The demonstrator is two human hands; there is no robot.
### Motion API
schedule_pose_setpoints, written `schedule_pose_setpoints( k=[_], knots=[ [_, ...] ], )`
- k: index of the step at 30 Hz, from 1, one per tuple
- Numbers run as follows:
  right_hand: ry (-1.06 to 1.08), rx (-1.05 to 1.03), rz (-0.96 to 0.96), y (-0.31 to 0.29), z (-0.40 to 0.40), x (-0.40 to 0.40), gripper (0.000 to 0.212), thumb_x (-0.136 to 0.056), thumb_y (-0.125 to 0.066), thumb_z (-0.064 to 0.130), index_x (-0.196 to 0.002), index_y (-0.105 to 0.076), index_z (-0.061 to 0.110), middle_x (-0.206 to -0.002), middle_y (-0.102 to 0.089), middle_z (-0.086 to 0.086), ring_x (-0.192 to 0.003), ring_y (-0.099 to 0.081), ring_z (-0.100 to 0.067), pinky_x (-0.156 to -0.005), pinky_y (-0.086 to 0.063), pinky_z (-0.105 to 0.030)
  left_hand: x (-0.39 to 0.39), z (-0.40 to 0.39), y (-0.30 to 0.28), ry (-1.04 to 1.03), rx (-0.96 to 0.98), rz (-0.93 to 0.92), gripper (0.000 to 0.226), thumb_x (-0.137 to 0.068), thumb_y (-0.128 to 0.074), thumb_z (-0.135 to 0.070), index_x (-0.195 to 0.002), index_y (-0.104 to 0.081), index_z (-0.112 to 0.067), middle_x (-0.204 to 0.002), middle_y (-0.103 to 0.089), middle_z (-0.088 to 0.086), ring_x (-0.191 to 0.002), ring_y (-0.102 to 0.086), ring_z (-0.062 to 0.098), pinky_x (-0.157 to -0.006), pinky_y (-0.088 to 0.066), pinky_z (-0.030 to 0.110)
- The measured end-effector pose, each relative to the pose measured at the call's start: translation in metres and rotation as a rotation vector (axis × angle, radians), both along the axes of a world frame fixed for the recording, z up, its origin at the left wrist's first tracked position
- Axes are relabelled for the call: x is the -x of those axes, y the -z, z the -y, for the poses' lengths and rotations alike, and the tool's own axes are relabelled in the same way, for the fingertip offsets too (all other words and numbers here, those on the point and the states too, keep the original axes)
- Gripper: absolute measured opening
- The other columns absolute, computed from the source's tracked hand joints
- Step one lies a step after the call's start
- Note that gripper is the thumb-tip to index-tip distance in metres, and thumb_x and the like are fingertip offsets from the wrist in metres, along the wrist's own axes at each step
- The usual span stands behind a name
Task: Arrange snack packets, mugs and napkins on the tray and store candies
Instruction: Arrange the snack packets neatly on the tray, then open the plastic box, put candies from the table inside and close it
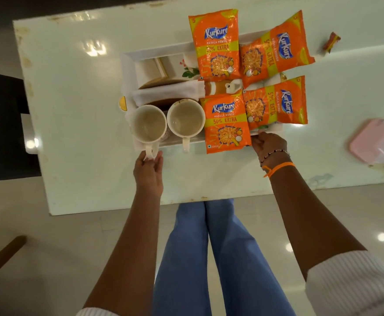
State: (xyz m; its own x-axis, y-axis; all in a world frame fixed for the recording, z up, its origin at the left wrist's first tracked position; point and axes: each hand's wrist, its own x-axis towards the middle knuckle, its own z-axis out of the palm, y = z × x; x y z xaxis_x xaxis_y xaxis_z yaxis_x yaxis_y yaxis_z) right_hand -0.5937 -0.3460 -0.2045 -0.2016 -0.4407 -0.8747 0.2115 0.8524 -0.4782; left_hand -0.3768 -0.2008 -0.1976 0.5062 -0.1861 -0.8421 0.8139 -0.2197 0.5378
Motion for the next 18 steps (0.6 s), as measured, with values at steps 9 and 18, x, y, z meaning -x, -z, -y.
schedule_pose_setpoints(
  k=[9,18],
  knots=[
    [-0.905,0.353,-0.945,-0.052,-0.015,0.084,0.015,-0.084,-0.056,0.012,-0.097,-0.061,0.016,-0.103,-0.068,-0.005,-0.102,-0.057,-0.027,-0.073,-0.044,-0.032,0.123,0.006,-0.023,1.023,-0.163,-0.076,0.027,-0.093,-0.038,0.001,-0.112,-0.057,0.000,-0.085,-0.059,0.008,-0.073,-0.060,0.016,-0.071,-0.048,0.021],
    [-1.202,-0.001,-1.093,-0.037,0.045,0.207,0.108,-0.071,-0.078,0.016,-0.149,-0.003,0.020,-0.160,0.005,-0.009,-0.145,0.005,-0.040,-0.117,-0.012,-0.057,0.188,0.064,-0.026,1.585,-0.014,0.100,0.024,-0.092,-0.038,-0.003,-0.097,-0.059,-0.015,-0.083,-0.060,0.000,-0.076,-0.061,0.016,-0.081,-0.050,0.031]
  ],
)
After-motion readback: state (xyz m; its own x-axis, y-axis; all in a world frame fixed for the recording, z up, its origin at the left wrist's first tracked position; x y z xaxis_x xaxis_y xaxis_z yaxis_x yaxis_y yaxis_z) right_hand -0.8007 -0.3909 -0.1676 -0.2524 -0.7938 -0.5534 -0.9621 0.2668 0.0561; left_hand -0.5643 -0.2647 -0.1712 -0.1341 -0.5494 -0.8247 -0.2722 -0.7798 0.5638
